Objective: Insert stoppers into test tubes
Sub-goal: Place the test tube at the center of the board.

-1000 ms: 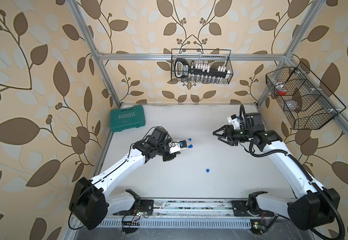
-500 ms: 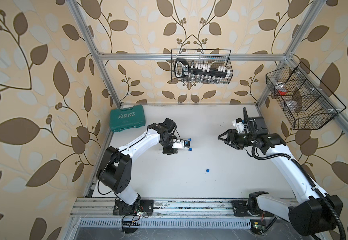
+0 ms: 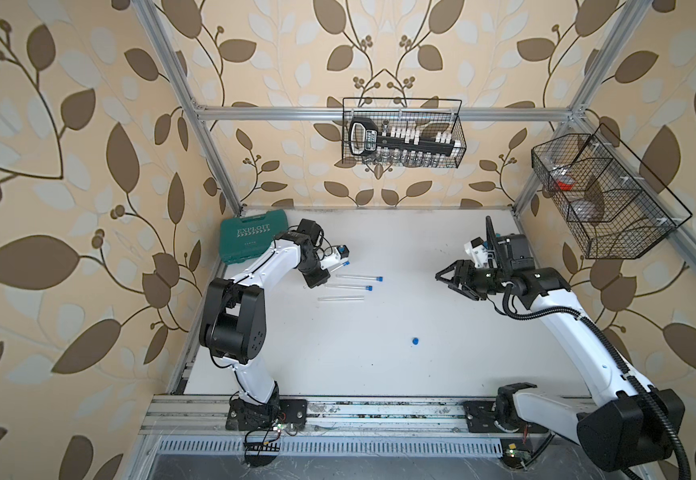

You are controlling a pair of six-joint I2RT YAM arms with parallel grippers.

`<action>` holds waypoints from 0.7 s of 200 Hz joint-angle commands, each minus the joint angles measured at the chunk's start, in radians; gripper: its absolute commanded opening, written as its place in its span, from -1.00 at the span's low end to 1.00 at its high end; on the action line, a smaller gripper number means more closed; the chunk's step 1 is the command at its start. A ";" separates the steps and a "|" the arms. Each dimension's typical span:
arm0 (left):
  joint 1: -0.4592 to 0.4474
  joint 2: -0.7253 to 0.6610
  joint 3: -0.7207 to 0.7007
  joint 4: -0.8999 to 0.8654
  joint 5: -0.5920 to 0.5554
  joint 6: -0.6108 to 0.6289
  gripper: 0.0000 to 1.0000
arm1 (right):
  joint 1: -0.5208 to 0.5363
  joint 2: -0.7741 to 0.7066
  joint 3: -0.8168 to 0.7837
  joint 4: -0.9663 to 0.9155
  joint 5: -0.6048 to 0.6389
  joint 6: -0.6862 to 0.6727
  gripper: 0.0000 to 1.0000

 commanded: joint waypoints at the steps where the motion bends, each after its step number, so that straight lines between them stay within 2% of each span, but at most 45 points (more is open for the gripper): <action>1: 0.051 -0.039 -0.026 0.034 -0.022 -0.241 -1.00 | -0.004 0.006 -0.019 0.011 -0.012 -0.017 0.19; 13: 0.090 -0.018 -0.017 0.041 -0.043 -0.326 -1.00 | -0.004 0.003 -0.022 0.012 -0.015 -0.018 0.19; 25: 0.118 0.020 0.010 0.014 -0.051 -0.361 -1.00 | -0.004 -0.001 -0.027 0.013 -0.014 -0.017 0.19; 80: 0.130 0.143 0.052 -0.011 -0.092 -0.377 -1.00 | -0.004 -0.009 -0.027 0.016 -0.019 -0.013 0.19; 140: 0.130 0.210 0.037 0.013 -0.139 -0.377 -0.87 | -0.004 -0.004 -0.028 0.015 -0.026 -0.015 0.19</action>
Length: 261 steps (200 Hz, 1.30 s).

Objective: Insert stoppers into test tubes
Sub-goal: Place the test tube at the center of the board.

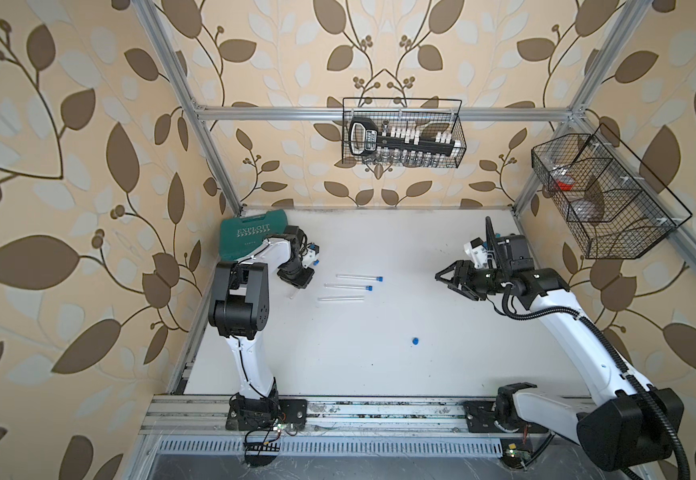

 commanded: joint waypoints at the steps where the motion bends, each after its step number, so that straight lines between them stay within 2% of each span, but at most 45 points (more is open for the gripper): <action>1: -0.005 0.019 0.023 -0.006 -0.032 -0.012 -0.87 | -0.003 -0.004 -0.018 0.002 -0.019 -0.014 0.19; 61: -0.006 0.039 0.001 0.019 -0.046 -0.014 -0.58 | -0.002 -0.009 -0.025 -0.006 -0.017 -0.016 0.19; 125: -0.007 0.019 -0.006 0.023 -0.049 -0.005 -0.43 | -0.003 -0.019 -0.028 -0.010 -0.015 -0.019 0.19; 155: -0.004 -0.050 -0.017 0.034 -0.022 0.003 -0.33 | -0.002 -0.023 -0.028 -0.010 -0.019 -0.022 0.19; 187: -0.003 -0.189 -0.052 0.048 0.020 0.023 -0.31 | -0.003 -0.030 -0.030 -0.015 -0.014 -0.027 0.21; 216: -0.005 -0.409 -0.180 0.141 0.163 0.148 -0.32 | -0.011 -0.042 -0.039 -0.010 -0.001 -0.028 0.23; 236: -0.006 -0.565 -0.286 0.196 0.297 0.301 -0.34 | -0.014 -0.044 -0.042 -0.005 -0.003 -0.031 0.23; 261: -0.010 -0.639 -0.359 0.191 0.435 0.494 -0.32 | -0.015 -0.041 -0.043 -0.001 -0.017 -0.040 0.23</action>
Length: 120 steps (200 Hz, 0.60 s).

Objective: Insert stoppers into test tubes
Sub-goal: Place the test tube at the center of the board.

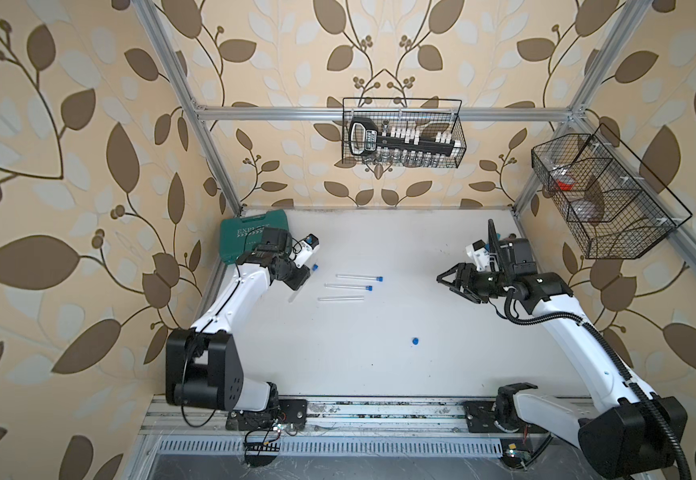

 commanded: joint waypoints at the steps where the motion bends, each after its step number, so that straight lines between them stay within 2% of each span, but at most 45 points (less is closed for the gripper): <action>1: -0.011 -0.038 -0.056 0.017 0.199 0.237 -0.32 | -0.004 -0.007 -0.014 -0.002 -0.014 -0.024 0.23; 11: -0.026 -0.028 -0.046 -0.045 0.230 0.330 -0.30 | -0.005 -0.003 -0.004 -0.014 -0.017 -0.041 0.23; 33: -0.100 0.021 -0.018 -0.139 0.183 0.497 -0.25 | -0.004 0.004 0.024 -0.051 -0.015 -0.081 0.23; 57: -0.157 0.131 0.050 -0.221 0.129 0.590 -0.27 | -0.005 0.005 0.031 -0.047 -0.045 -0.088 0.23; 120: -0.213 0.320 0.161 -0.209 -0.021 0.637 -0.29 | -0.005 0.016 0.043 -0.076 -0.067 -0.125 0.23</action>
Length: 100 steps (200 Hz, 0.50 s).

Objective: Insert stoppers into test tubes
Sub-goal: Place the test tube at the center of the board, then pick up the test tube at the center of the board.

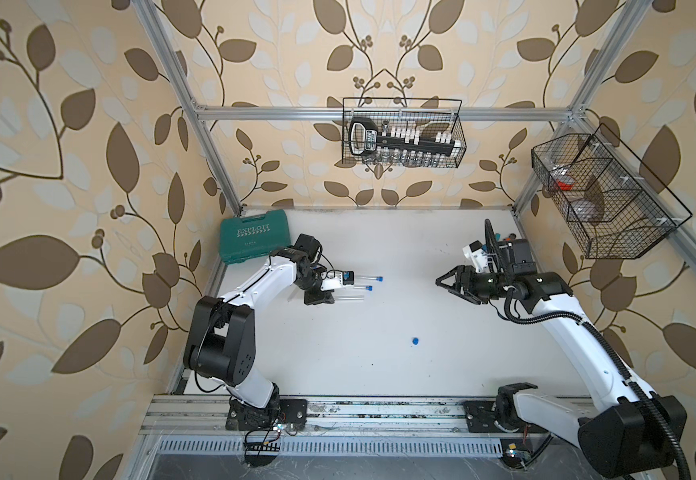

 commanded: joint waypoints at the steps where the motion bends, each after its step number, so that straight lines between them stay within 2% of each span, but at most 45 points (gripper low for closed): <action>1: -0.023 0.037 0.047 -0.031 -0.079 0.054 -0.29 | -0.004 0.013 0.041 -0.044 -0.018 -0.045 0.23; 66: -0.051 0.116 0.050 0.016 -0.174 0.000 -0.29 | -0.004 0.025 0.052 -0.076 0.002 -0.073 0.25; 100: -0.057 0.133 0.036 0.053 -0.189 -0.010 -0.28 | -0.003 0.025 0.044 -0.074 0.000 -0.072 0.26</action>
